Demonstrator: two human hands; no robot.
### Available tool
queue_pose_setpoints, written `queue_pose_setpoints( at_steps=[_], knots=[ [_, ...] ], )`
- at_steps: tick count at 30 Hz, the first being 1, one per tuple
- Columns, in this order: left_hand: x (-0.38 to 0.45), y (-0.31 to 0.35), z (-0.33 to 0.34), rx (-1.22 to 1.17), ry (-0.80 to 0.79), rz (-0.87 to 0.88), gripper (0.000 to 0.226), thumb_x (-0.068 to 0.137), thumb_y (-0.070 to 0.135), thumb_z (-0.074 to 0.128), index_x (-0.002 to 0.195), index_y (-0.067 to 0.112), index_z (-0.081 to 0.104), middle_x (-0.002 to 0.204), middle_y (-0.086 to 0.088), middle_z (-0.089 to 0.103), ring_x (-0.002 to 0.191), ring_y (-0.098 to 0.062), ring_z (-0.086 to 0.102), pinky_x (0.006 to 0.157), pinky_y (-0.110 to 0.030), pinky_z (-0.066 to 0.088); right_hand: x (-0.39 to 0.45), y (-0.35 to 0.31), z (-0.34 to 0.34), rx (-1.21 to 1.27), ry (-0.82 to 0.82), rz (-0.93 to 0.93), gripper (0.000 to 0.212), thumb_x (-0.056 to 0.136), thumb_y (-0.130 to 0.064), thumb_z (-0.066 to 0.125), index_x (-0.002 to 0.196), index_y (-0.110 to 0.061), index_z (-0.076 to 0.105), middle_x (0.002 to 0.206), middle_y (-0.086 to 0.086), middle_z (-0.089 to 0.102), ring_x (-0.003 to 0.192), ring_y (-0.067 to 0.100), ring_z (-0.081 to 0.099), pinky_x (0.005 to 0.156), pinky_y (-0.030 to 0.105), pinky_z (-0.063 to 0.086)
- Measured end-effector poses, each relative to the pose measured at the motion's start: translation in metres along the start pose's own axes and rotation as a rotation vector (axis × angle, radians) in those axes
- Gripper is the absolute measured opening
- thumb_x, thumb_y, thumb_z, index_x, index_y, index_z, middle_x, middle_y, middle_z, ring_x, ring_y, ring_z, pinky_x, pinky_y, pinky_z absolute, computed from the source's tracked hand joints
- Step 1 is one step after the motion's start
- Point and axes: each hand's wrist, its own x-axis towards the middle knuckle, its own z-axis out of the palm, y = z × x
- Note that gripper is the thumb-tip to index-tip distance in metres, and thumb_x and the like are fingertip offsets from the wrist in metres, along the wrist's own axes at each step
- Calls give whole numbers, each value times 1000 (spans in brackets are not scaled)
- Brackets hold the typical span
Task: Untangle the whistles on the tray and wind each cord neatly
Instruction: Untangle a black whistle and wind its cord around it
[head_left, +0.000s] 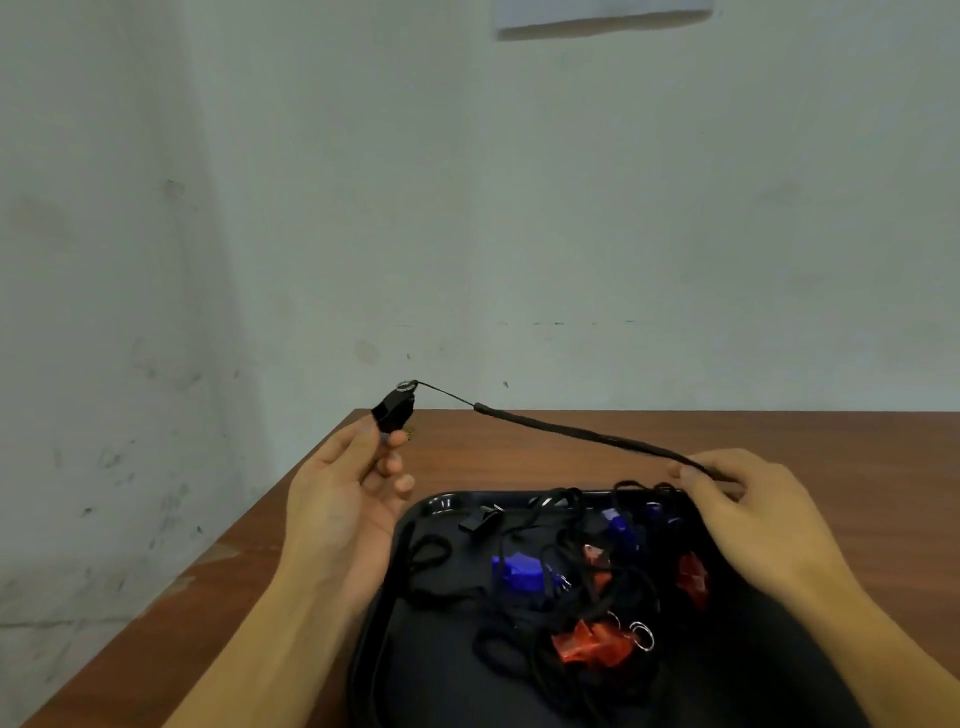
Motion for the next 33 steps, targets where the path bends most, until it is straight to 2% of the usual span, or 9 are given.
queue_pose_setpoints(
  at_steps=[6, 8, 13, 18, 22, 26, 28, 31, 33],
  knots=[
    [-1, -5, 3, 73, -53, -18, 17, 99, 12, 55, 86, 12, 67, 79, -6, 68, 62, -13, 52, 49, -23, 46, -1, -26, 4, 422, 49, 16, 28, 100, -13, 55, 84, -26, 74, 77, -11, 76, 74, 7, 69, 82, 29, 53],
    [-5, -8, 5, 81, -99, -46, 15, 98, 14, 57, 87, 17, 67, 80, -6, 69, 65, -15, 56, 52, -25, 49, -3, -36, 3, 449, 32, -13, 29, 104, -15, 48, 90, -23, 73, 67, -3, 71, 59, 9, 62, 70, 27, 52],
    [-15, -12, 10, 85, -155, -87, 12, 99, 16, 56, 91, 19, 65, 85, -6, 70, 76, -18, 65, 63, -29, 55, 13, -90, -15, 487, -23, -68, 30, 105, -30, 46, 95, -26, 74, 57, -5, 56, 46, 5, 43, 48, 23, 35],
    [-17, 3, 4, 31, -81, -93, 8, 98, 17, 59, 96, 18, 67, 89, -6, 71, 78, -19, 66, 63, -30, 56, 18, -155, -32, 984, -300, 49, 44, 106, -39, 42, 97, -11, 74, 59, -3, 49, 46, 7, 22, 38, 19, 17],
    [-20, 23, -5, 4, -37, -76, 7, 98, 20, 59, 101, 17, 65, 86, -4, 71, 75, -16, 65, 62, -28, 56, 0, -171, -3, 986, -443, 108, 46, 107, -40, 39, 91, -12, 73, 57, -4, 52, 48, 8, 21, 36, 19, 16],
    [-31, 30, -11, 38, -17, -64, 10, 100, 17, 57, 104, 15, 66, 90, -5, 73, 77, -17, 67, 66, -30, 55, -41, -147, 52, 771, -509, 262, 40, 107, -34, 41, 98, -10, 73, 70, 2, 66, 48, 10, 47, 43, 22, 40],
    [-35, 29, -16, 104, -7, -54, 10, 99, 17, 58, 103, 15, 67, 95, -6, 72, 80, -18, 66, 67, -32, 55, -61, -130, 72, 734, -593, 332, 42, 107, -37, 41, 104, -9, 72, 81, 6, 73, 61, 14, 63, 59, 28, 56],
    [-41, 26, -23, 147, 13, -70, 8, 99, 16, 59, 102, 16, 67, 94, -6, 71, 81, -19, 64, 66, -32, 54, -75, -108, 86, 672, -652, 295, 41, 108, -36, 39, 109, -10, 70, 94, 5, 77, 87, 18, 72, 88, 36, 56],
    [-44, 26, -25, 157, 19, -76, 9, 98, 15, 59, 102, 15, 68, 93, -7, 71, 79, -19, 63, 65, -32, 53, -75, -99, 84, 492, -636, 168, 40, 109, -33, 35, 107, -14, 70, 94, -2, 78, 97, 16, 72, 87, 28, 52]
  ],
)
